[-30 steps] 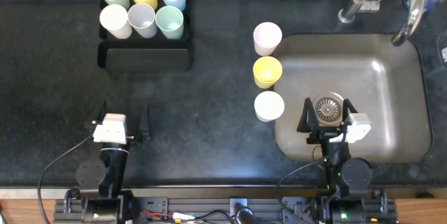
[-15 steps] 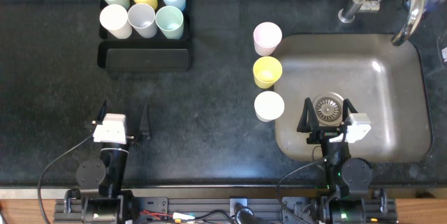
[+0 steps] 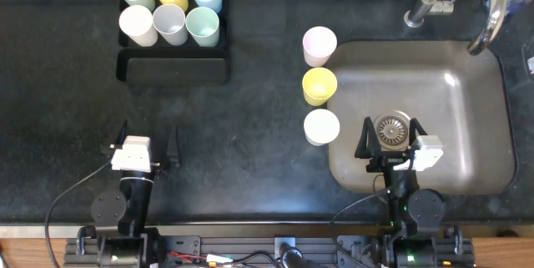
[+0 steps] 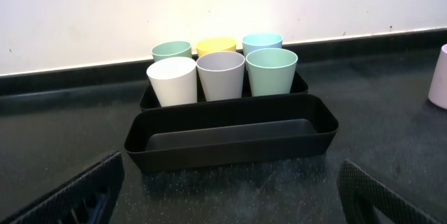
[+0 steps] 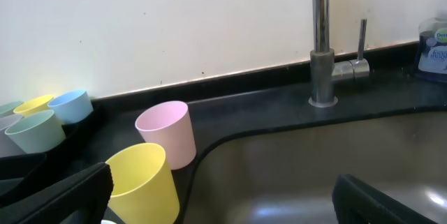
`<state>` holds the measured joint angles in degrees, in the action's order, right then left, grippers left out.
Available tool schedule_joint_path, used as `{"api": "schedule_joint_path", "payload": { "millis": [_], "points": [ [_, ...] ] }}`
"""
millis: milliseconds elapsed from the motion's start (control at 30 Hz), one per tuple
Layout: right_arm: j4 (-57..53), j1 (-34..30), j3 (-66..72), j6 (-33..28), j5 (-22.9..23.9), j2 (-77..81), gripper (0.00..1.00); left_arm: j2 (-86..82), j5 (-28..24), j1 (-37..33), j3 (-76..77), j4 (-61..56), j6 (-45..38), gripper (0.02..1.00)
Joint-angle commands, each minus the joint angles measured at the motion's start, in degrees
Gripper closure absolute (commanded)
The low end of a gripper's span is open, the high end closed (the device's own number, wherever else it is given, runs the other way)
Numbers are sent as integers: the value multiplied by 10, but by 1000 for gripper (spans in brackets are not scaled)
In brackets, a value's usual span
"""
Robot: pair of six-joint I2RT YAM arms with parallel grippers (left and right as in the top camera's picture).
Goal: Store Cups
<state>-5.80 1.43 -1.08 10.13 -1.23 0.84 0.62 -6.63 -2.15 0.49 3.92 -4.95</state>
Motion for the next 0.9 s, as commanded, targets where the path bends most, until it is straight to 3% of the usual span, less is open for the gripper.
{"api": "schedule_joint_path", "payload": {
  "millis": [33, 300, 467, 567, 633, 733, 900],
  "points": [
    [3, -3, 3, 2, -2, -7, 3, -5, 3, -4, 0, 3, -10, 20],
    [3, -3, 3, 2, -2, -7, 3, 95, -49, -4, 111, 10, -6, 20],
    [3, -3, 3, 2, -2, -7, 3, 348, -159, -4, 331, 23, -6, 20],
    [3, -3, 3, 2, -2, -7, 5, 528, -282, -4, 509, 54, -6, 20],
    [3, -3, 3, 2, -2, -7, 3, 639, -330, 5, 635, 103, -6, 20],
    [3, -3, 3, 2, -2, -7, 3, 796, -309, 49, 840, 234, -4, 20],
    [3, -3, 3, 2, -2, -7, 5, 1012, -60, 178, 1146, 450, 154, 20]
  ]
}}
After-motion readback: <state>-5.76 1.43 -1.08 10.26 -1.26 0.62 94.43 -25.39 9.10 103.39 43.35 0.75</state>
